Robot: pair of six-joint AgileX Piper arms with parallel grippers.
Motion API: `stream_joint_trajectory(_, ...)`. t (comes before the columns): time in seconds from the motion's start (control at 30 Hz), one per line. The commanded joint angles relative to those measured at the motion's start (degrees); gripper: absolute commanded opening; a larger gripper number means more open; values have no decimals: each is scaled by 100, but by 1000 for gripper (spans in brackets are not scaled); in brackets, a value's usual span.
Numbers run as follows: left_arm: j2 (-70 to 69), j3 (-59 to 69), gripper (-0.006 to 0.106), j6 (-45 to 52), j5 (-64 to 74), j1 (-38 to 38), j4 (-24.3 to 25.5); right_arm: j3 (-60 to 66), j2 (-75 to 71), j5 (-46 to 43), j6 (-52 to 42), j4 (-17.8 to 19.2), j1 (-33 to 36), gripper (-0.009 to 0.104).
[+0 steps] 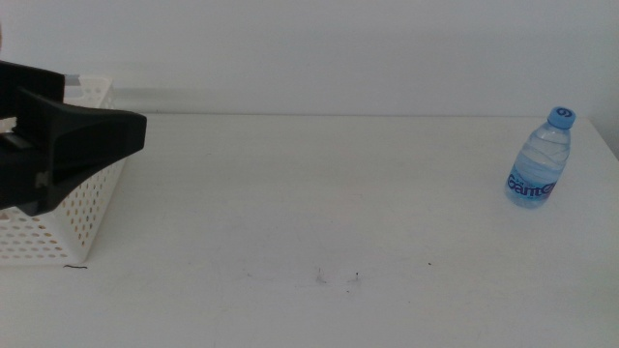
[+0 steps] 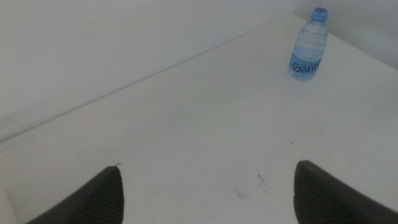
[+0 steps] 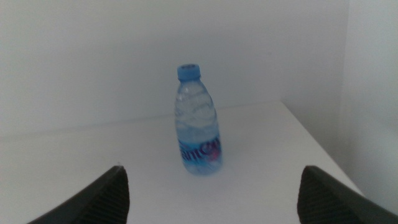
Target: Use arms to grab the bottles and put them into the dustbin to the left of the table.
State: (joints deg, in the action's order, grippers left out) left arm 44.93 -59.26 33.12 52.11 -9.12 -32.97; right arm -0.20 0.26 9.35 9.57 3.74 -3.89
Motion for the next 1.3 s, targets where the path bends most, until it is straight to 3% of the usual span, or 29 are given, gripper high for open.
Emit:
stream_joint_trajectory(0.0,-13,34,93,-5,-75,-13,0,20,-26,-228,79,-122,-16,92)
stream_joint_trajectory(0.03,-13,34,93,-5,-75,-13,0,20,-26,-422,202,-237,-16,92)
stream_joint_trajectory(0.17,-13,34,93,-5,-75,-13,0,20,-26,-1333,-259,201,-16,92)
stream_joint_trajectory(0.27,-13,34,93,-5,-75,-13,0,20,432,-1927,49,11,-16,92)
stream_joint_trajectory(0.37,-13,34,93,-5,-75,-13,0,20,1575,-2789,-298,236,-16,92)
stream_joint_trajectory(0.53,-13,34,93,-5,-75,-13,0,-139,3799,-3898,-403,208,-16,92)
stream_joint_trajectory(0.7,-13,34,93,-5,-75,-13,0,-423,6175,-5744,-299,143,-16,92)
stream_joint_trajectory(0.97,-13,34,93,-5,-75,-13,0,-766,8244,-7875,-149,143,-16,92)
stream_joint_trajectory(1.27,-13,34,93,-5,-75,-13,0,-1663,9910,-7932,-488,187,-16,92)
